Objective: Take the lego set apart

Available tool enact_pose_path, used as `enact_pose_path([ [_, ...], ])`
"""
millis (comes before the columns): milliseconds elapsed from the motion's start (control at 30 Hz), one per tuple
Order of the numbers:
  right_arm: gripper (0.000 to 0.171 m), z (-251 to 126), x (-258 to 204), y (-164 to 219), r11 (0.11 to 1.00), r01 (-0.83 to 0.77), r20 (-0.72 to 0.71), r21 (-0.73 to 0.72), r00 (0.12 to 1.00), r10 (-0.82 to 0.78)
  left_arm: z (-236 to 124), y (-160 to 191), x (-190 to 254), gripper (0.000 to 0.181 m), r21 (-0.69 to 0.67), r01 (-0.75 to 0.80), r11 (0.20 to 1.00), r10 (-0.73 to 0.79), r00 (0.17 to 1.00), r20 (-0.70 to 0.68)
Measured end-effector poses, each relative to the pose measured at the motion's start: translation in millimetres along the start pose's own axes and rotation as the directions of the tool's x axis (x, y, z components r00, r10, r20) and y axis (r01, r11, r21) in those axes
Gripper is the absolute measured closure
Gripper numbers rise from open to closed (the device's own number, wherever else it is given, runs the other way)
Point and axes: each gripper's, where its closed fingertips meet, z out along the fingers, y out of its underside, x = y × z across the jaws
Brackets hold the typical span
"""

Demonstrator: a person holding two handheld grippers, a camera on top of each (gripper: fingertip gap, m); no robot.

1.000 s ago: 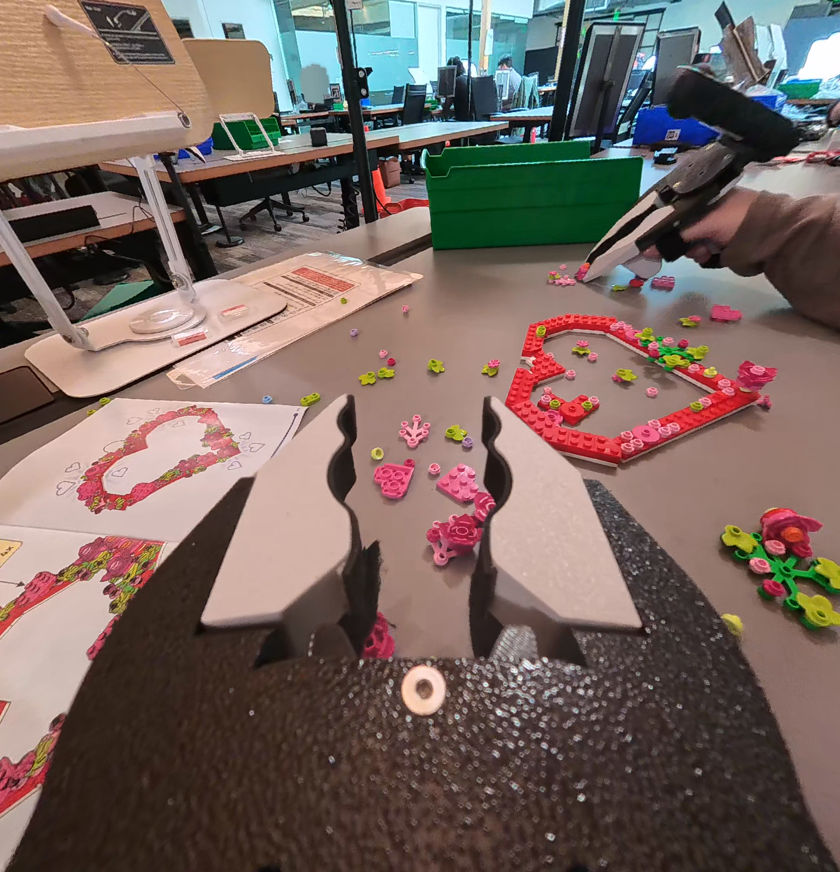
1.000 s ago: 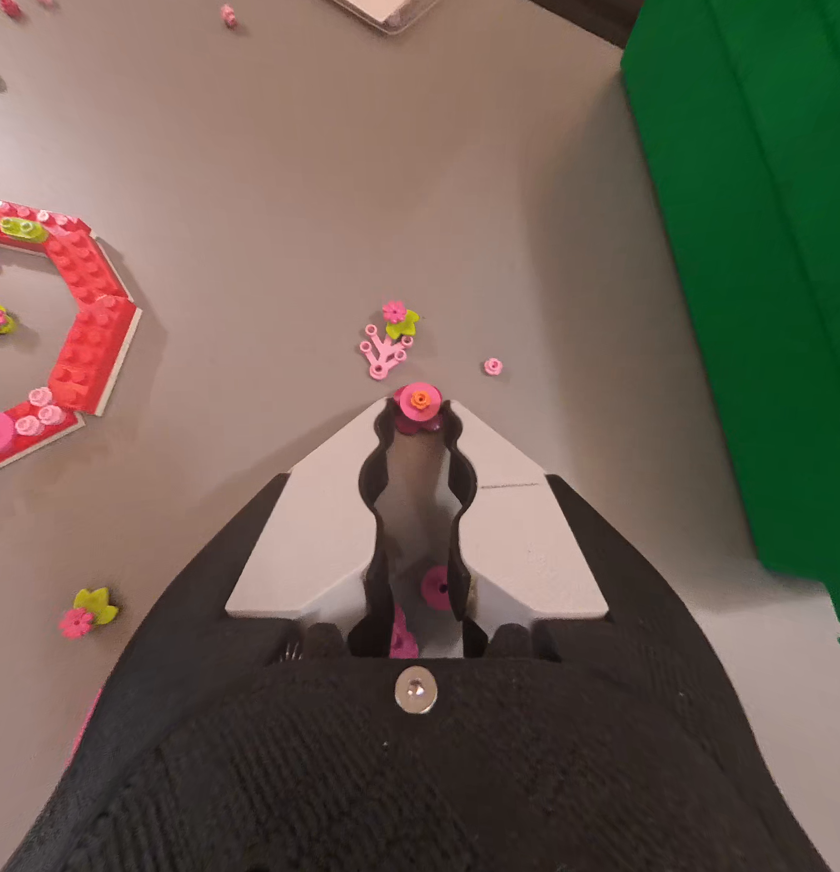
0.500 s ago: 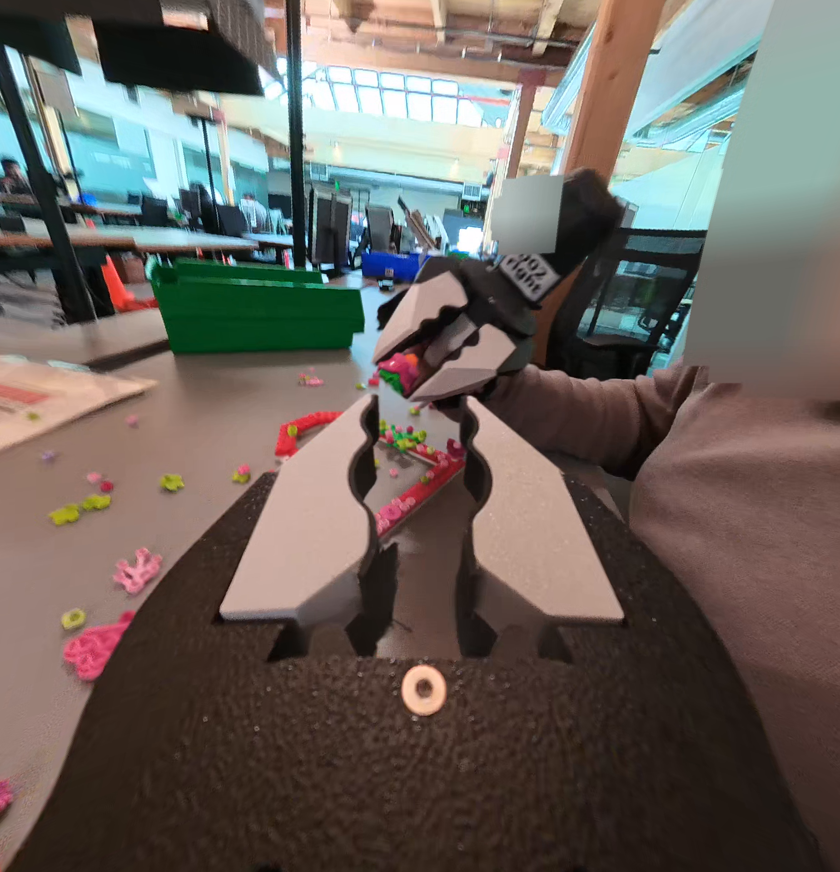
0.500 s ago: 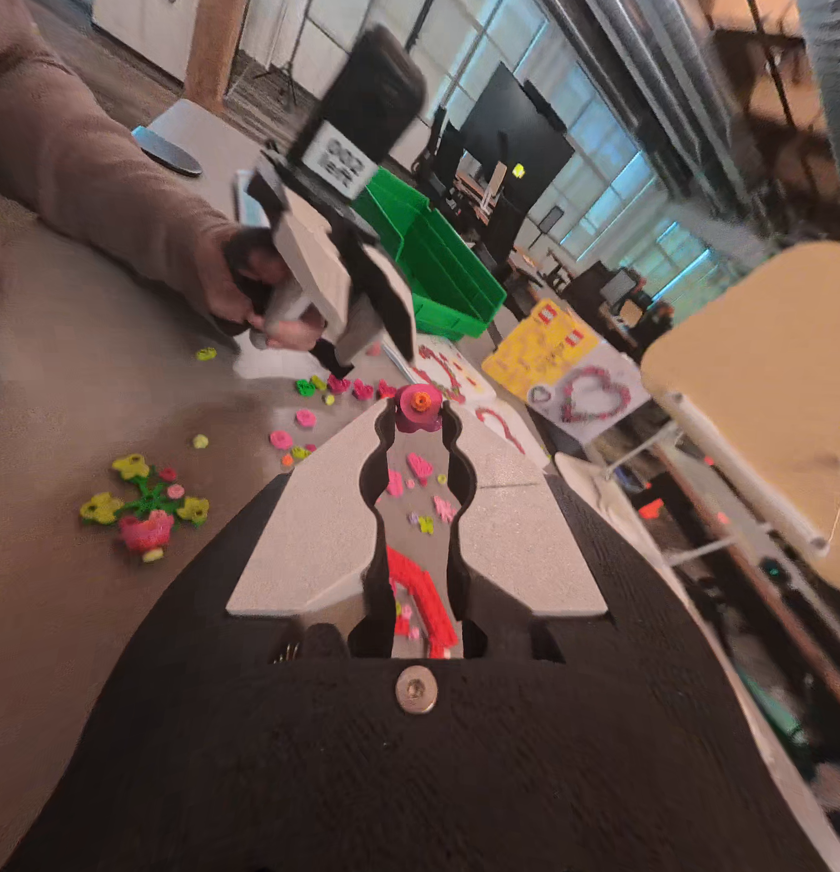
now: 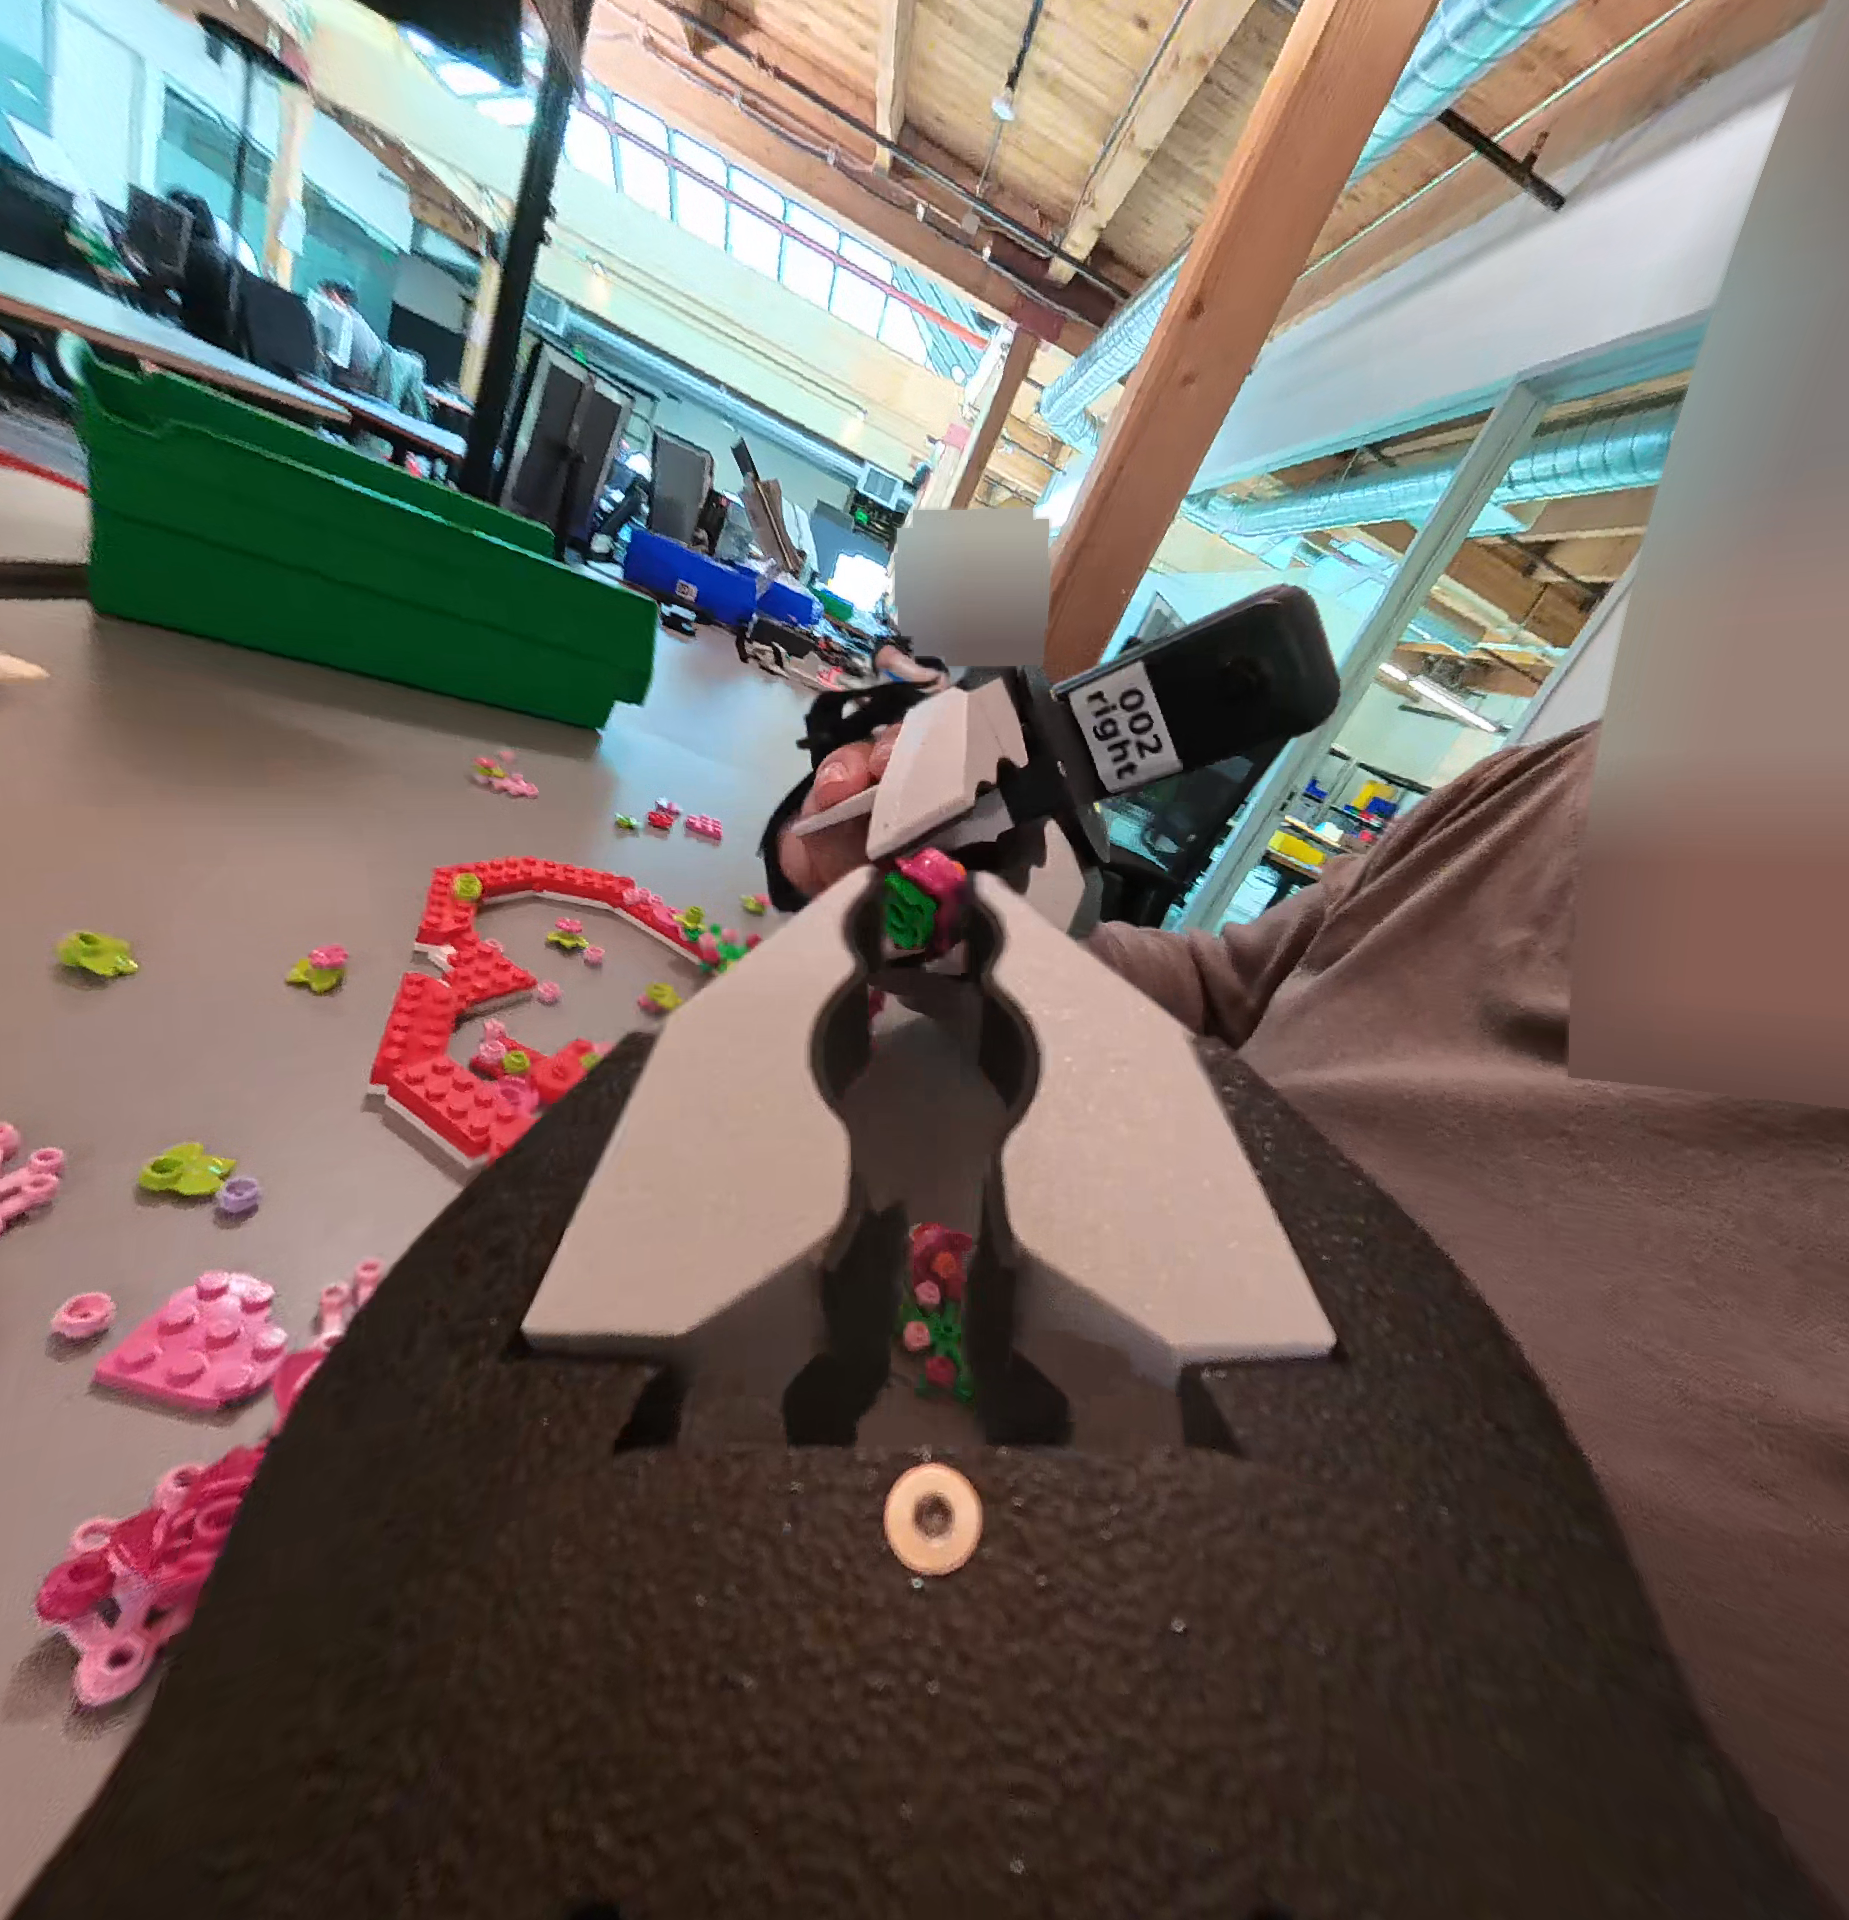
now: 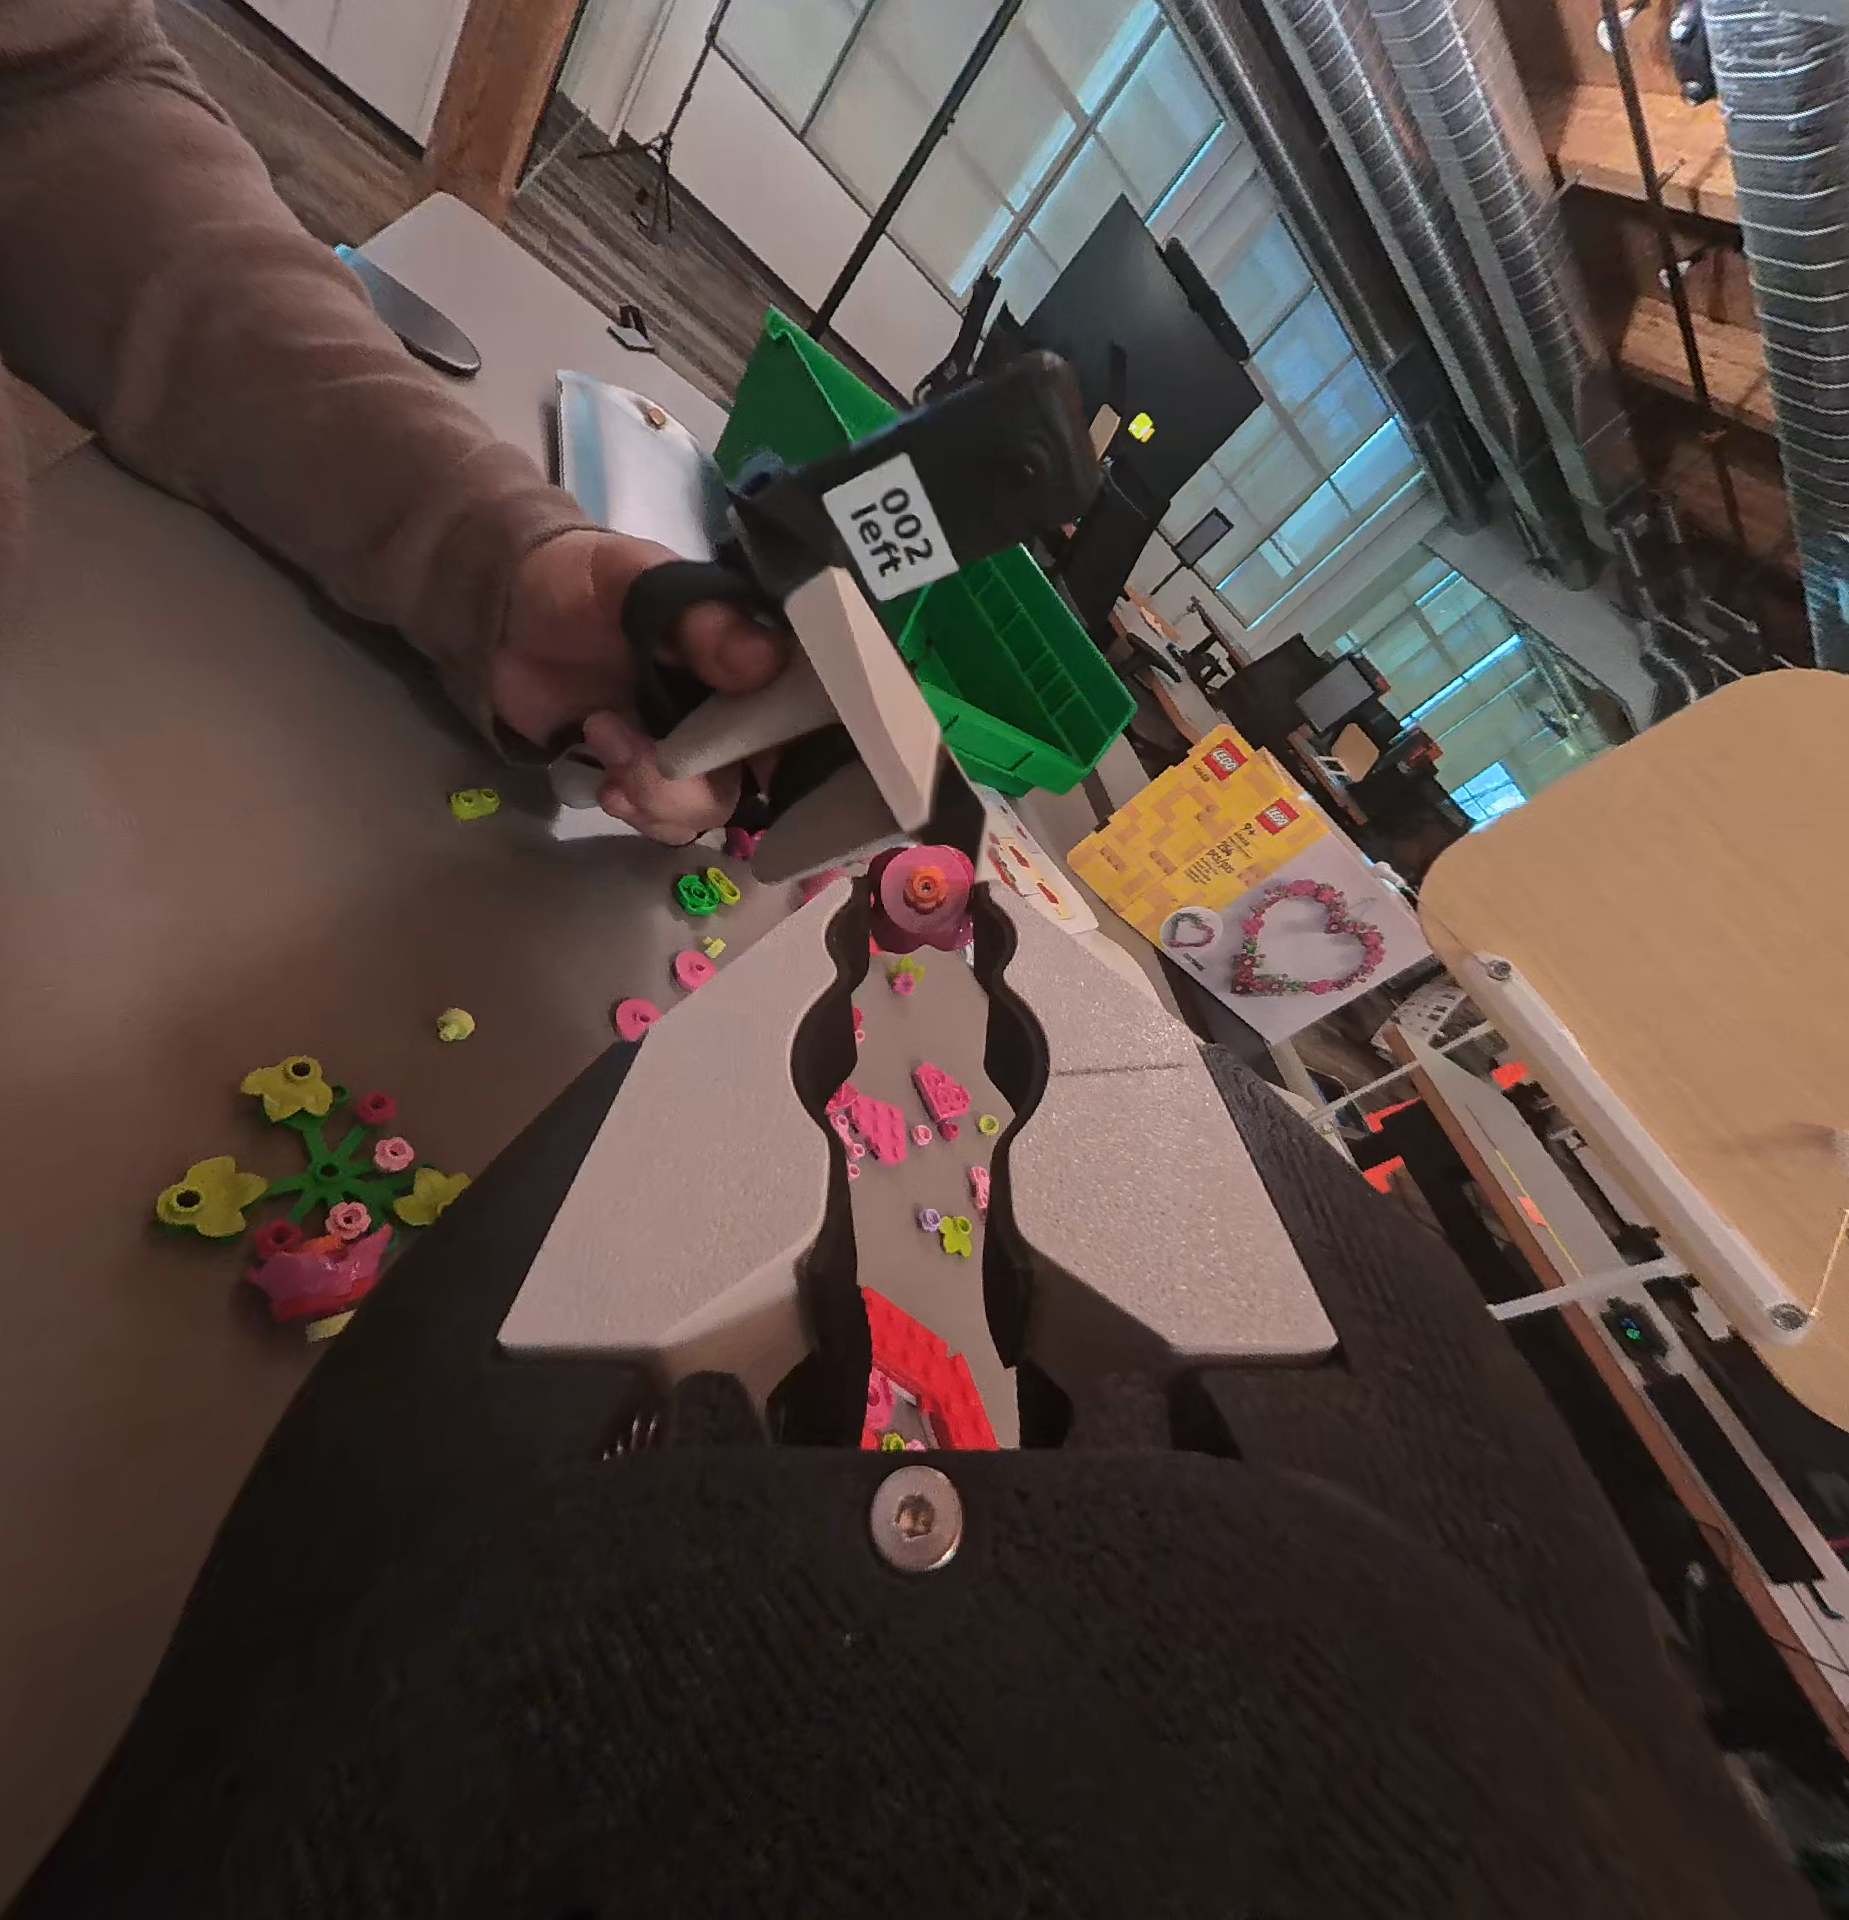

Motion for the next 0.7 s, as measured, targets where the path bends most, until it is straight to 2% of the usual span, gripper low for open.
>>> enact_pose_path([
  [133, 0.153, 1.9, -2.1, 2.0, 1.000, -0.003, 0.006, -0.006, 1.000, 0.003, -1.8, 2.2, -1.4, 0.173, -0.009, 0.086, 0.996, -0.086, 0.995, -0.040],
  [267, 0.153, 2.4, -1.8, 6.9, 0.999, 0.015, -0.003, -0.030, 1.000, -0.016, -2.2, 3.6, -0.1, 0.160, -0.021, 0.203, 0.979, -0.204, 0.973, -0.107],
  [433, 0.153, 5.3, -3.6, 11.5, 0.994, 0.073, -0.020, -0.078, 0.997, -0.075, -3.1, 8.7, -9.7, 0.173, -0.047, 0.172, 0.984, -0.174, 0.984, -0.026],
  [700, 0.153, 13.5, -5.7, 27.1, 0.973, 0.141, -0.055, -0.182, 0.987, -0.153, -8.9, 17.3, -23.6, 0.176, -0.123, 0.096, 0.988, -0.084, 0.991, 0.100],
])
